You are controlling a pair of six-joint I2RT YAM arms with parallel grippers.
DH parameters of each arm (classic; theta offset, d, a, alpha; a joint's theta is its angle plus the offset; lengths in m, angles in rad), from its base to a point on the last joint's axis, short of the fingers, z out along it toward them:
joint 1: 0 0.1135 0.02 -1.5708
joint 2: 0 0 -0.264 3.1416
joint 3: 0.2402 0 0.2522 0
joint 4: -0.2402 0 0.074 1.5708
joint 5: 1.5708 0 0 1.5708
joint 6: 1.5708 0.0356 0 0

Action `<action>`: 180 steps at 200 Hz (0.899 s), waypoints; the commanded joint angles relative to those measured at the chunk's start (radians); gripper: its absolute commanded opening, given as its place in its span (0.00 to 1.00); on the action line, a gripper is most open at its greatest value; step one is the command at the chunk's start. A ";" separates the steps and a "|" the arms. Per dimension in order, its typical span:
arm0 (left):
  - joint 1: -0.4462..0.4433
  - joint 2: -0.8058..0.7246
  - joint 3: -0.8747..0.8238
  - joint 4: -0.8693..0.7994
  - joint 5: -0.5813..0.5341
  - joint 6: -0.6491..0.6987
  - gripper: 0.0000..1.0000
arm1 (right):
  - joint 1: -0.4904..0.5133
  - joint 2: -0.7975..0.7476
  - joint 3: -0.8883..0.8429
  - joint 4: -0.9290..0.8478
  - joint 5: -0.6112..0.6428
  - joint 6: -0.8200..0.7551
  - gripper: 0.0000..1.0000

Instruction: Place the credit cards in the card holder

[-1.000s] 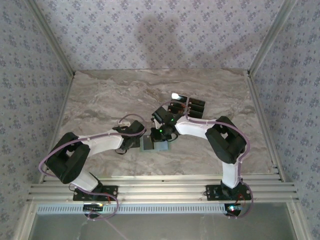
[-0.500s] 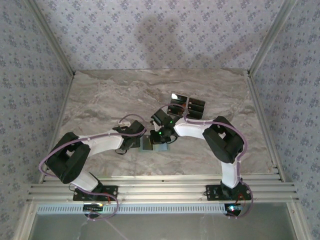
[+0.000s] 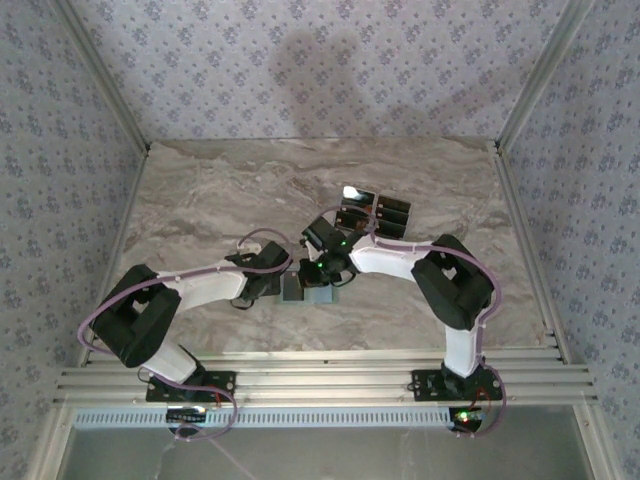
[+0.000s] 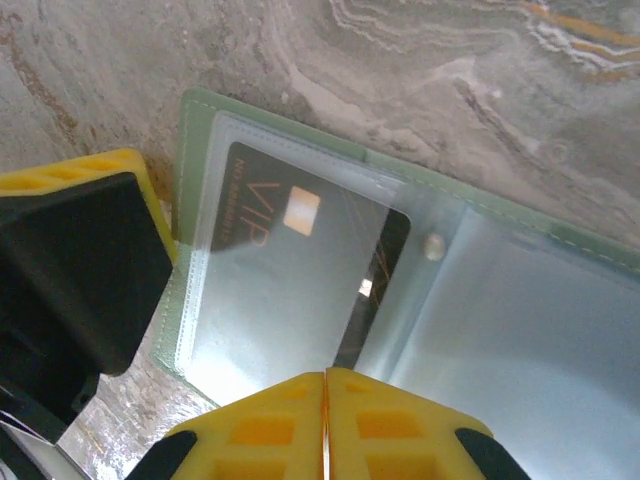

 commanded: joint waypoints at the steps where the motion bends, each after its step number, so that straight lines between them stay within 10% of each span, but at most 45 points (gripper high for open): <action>1: 0.003 0.042 -0.037 0.029 0.050 0.010 1.00 | -0.008 -0.012 -0.022 -0.023 0.020 0.012 0.11; 180: -0.002 0.054 -0.042 0.045 0.057 0.009 1.00 | -0.010 0.097 0.082 -0.008 -0.024 0.001 0.11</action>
